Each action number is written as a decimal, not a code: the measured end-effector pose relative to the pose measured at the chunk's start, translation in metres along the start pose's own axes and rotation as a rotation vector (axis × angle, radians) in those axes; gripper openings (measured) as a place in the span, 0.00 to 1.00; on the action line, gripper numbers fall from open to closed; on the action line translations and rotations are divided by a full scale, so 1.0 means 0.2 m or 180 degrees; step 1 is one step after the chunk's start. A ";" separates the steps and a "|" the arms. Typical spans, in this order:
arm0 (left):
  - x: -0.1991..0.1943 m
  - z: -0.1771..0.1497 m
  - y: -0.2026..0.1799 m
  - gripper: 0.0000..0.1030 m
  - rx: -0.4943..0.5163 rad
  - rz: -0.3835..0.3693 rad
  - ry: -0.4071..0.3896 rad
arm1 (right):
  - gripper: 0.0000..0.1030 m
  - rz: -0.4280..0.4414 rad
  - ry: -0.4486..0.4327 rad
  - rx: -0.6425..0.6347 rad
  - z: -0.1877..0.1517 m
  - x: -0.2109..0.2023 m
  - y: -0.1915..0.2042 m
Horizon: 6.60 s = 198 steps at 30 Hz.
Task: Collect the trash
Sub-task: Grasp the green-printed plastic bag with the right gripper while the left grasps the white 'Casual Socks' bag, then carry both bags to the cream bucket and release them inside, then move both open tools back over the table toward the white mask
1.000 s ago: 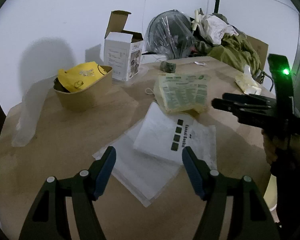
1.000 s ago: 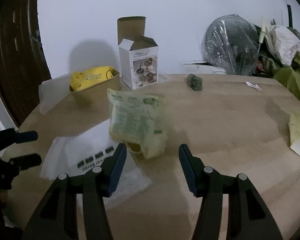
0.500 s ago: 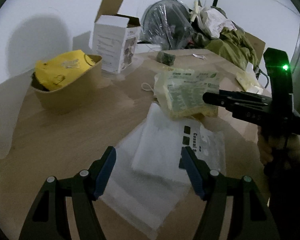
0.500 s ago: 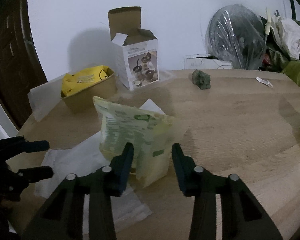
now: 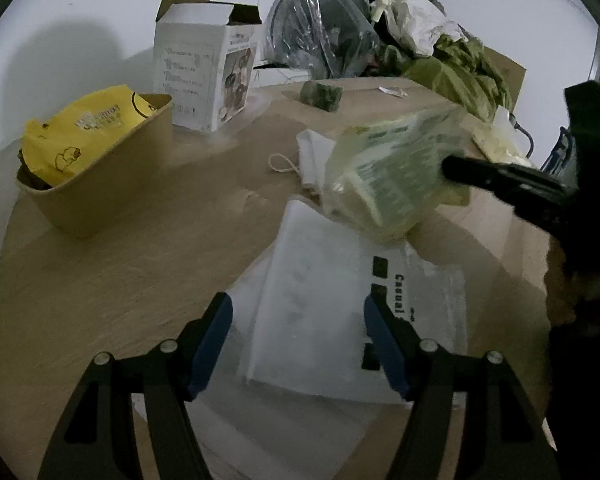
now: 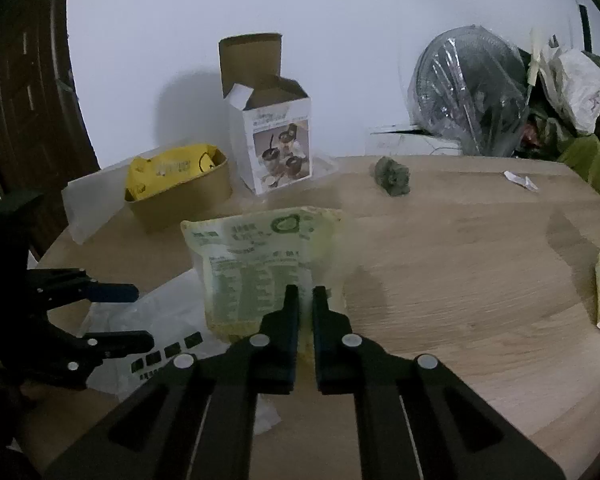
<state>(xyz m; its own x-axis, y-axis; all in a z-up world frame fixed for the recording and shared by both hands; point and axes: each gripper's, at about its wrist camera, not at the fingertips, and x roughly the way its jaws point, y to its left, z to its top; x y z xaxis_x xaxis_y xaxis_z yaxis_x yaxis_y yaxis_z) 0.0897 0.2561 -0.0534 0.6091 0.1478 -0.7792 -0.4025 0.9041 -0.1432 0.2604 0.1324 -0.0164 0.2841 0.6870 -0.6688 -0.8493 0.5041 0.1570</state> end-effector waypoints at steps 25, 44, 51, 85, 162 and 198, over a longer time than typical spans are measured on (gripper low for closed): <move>-0.22 -0.07 -0.22 0.04 0.0325 0.0041 -0.0353 | 0.03 -0.0256 -0.0366 0.0025 -0.06 -0.37 -0.03; -0.54 -0.14 -0.41 0.04 0.0480 -0.0115 -0.0865 | 0.03 -0.0511 -0.0512 0.0034 -0.22 -0.67 0.02; -0.64 -0.18 -0.49 0.04 0.0542 -0.0142 -0.1019 | 0.03 -0.0603 -0.0530 0.0084 -0.31 -0.77 0.00; -0.74 -0.31 -1.15 0.04 0.1288 -0.0922 -0.1216 | 0.03 -0.1472 -0.0677 0.0636 -0.90 -1.46 -0.25; -0.07 -0.53 -1.82 0.47 0.2047 -0.1552 0.0099 | 0.32 -0.1952 0.0303 0.1345 -1.57 -1.47 -0.53; -0.33 -0.31 -0.75 0.54 0.0497 -0.0624 -0.0518 | 0.42 -0.1074 0.0166 0.0281 -0.83 -0.88 -0.10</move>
<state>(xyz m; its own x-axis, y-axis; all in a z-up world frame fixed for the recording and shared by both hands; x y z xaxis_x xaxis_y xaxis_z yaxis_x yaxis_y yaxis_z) 0.0672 0.0863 -0.0175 0.7715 0.0153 -0.6361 -0.1641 0.9707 -0.1757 0.1531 -0.0850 -0.0233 0.5172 0.4477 -0.7295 -0.6691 0.7429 -0.0184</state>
